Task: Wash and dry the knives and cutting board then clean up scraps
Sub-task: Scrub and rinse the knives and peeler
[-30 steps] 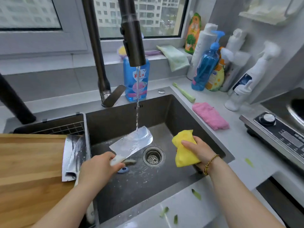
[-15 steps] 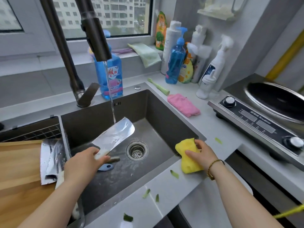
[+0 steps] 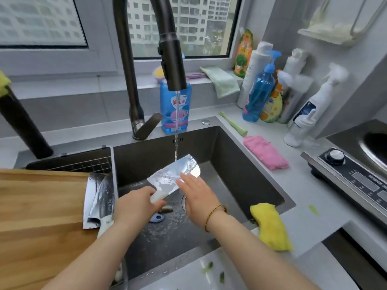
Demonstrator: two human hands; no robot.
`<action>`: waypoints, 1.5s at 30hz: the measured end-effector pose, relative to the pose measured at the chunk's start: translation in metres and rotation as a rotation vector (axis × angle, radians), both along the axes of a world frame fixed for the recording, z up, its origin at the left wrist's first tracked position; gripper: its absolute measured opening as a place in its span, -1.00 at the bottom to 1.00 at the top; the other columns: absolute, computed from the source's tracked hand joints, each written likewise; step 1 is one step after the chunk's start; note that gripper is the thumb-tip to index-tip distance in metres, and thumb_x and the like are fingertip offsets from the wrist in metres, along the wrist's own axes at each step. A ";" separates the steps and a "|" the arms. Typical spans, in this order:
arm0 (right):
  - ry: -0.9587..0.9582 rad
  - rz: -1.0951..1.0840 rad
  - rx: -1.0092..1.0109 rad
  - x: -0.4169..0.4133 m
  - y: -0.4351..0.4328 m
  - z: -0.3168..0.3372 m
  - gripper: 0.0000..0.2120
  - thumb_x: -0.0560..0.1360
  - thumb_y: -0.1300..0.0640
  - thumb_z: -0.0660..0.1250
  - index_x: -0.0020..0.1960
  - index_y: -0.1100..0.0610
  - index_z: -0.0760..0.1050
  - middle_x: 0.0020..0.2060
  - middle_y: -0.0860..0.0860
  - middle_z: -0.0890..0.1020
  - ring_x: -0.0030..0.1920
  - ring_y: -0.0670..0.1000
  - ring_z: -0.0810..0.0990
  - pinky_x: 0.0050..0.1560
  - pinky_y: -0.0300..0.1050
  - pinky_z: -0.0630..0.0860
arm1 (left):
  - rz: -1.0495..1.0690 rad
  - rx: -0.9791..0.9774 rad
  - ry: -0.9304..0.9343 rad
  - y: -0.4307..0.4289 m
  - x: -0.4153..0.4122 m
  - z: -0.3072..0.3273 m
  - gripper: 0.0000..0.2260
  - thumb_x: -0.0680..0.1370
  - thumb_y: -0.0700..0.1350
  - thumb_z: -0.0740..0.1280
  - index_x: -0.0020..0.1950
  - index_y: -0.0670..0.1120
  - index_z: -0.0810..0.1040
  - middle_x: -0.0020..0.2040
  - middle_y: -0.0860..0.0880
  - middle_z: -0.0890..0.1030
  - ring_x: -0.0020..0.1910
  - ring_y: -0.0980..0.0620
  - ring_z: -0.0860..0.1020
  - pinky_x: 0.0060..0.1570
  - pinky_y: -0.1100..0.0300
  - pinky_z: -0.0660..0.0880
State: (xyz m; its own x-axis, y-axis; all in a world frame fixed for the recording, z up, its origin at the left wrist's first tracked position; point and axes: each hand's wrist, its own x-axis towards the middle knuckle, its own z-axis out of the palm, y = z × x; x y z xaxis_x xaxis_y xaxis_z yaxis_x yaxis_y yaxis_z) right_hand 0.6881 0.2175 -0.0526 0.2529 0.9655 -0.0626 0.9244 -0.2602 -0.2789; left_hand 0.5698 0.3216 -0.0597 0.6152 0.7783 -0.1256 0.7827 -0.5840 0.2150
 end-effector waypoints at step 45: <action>0.478 -0.681 0.105 0.027 0.044 -0.034 -0.40 0.49 0.31 0.11 0.48 0.12 0.01 0.48 0.04 0.10 0.47 0.06 0.08 0.46 -0.07 0.03 | 0.082 -0.164 -0.083 0.033 0.007 -0.008 -0.75 0.45 0.18 0.33 -0.02 0.07 0.40 0.07 0.07 0.58 0.05 0.05 0.52 -0.19 0.28 0.28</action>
State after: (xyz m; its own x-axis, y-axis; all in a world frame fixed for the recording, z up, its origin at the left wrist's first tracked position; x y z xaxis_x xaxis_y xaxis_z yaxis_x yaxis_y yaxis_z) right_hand 0.7151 0.2614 -0.0864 0.7519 0.6181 -0.2294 0.3506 -0.6695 -0.6549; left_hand 0.5771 0.3550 -0.0677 0.5637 0.7997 -0.2066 0.8022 -0.4706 0.3675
